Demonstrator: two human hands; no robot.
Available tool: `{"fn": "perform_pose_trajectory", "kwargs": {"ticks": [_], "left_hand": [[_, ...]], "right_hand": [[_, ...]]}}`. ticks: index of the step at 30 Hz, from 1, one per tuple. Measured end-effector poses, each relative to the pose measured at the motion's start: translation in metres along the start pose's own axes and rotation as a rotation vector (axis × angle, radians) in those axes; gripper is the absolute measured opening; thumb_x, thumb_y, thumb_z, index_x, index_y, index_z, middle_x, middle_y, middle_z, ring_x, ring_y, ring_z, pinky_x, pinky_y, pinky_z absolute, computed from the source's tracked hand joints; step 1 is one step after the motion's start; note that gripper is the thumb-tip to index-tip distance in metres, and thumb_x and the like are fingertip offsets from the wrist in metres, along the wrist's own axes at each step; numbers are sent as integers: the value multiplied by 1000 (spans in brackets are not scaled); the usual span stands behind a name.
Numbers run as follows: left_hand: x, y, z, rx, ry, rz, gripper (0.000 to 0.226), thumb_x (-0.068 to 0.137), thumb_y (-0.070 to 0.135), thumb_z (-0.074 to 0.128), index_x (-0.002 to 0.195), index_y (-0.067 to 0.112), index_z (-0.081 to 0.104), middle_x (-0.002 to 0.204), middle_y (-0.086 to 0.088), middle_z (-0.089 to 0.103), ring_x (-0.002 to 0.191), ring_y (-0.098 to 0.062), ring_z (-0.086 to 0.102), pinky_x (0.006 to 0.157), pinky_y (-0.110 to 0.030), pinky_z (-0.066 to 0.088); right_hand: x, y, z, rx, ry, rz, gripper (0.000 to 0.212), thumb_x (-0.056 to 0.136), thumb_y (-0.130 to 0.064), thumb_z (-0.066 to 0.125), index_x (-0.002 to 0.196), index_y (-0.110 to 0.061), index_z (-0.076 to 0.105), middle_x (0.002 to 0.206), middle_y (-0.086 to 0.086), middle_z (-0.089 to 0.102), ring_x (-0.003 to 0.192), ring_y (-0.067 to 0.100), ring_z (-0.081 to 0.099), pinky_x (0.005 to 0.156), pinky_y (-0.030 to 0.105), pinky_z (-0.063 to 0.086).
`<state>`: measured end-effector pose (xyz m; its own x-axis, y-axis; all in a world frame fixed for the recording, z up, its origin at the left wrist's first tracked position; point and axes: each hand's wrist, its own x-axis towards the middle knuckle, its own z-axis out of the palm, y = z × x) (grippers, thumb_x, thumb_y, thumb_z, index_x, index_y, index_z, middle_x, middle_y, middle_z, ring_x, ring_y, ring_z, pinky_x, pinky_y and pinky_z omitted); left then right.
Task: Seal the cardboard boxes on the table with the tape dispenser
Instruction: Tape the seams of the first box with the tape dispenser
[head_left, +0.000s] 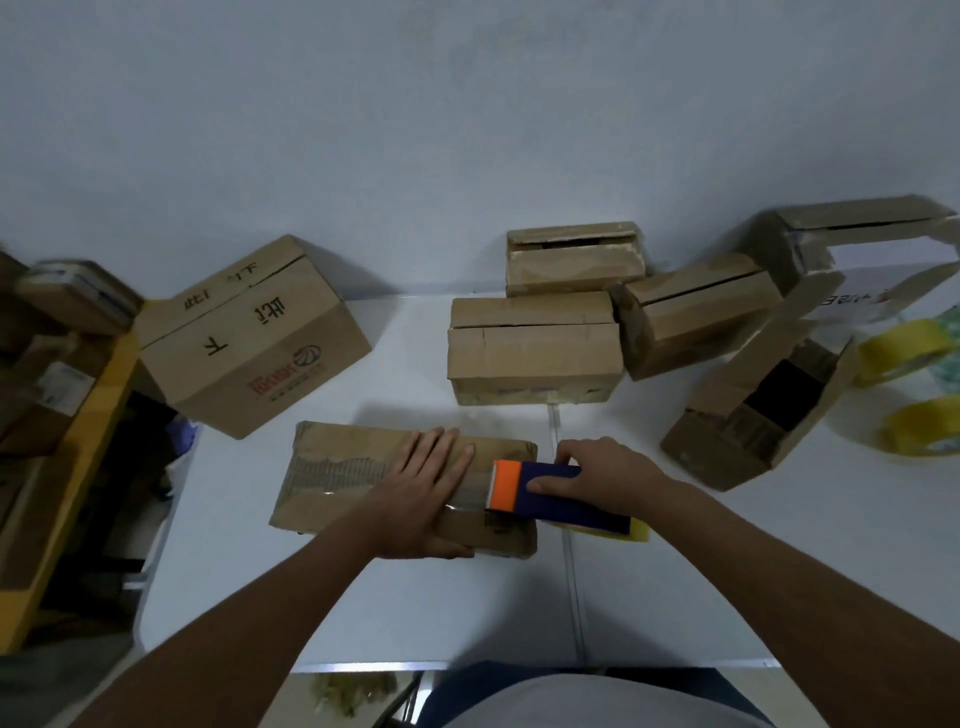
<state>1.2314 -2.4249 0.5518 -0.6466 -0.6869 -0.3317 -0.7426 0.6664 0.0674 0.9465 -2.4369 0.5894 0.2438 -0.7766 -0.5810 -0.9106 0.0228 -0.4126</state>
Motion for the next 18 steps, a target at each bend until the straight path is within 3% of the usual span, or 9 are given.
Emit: {"fn": "perform_pose_trajectory", "kwargs": {"ticks": [7, 12, 18], "left_hand": [[0, -1, 4, -18, 9, 3, 119, 76, 92, 33, 158, 14, 0, 163, -20, 10, 151, -37, 5, 119, -57, 4], [1, 0, 2, -6, 3, -13, 118, 76, 92, 34, 158, 13, 3, 162, -20, 12, 151, -38, 8, 120, -57, 5], [1, -1, 6, -19, 5, -21, 119, 76, 92, 36, 158, 14, 0, 164, -18, 5, 152, -34, -1, 121, -57, 8]], "right_hand": [[-3, 6, -5, 38, -29, -37, 59, 79, -75, 53, 113, -27, 56, 113, 1, 63, 94, 17, 60, 86, 38, 53], [-20, 40, -21, 40, -15, 3, 50, 76, -77, 54, 102, -35, 52, 105, -3, 62, 86, 12, 59, 75, 30, 53], [-27, 71, -16, 24, -14, 66, 47, 78, -74, 54, 102, -34, 51, 107, 0, 63, 88, 14, 60, 78, 32, 55]]}}
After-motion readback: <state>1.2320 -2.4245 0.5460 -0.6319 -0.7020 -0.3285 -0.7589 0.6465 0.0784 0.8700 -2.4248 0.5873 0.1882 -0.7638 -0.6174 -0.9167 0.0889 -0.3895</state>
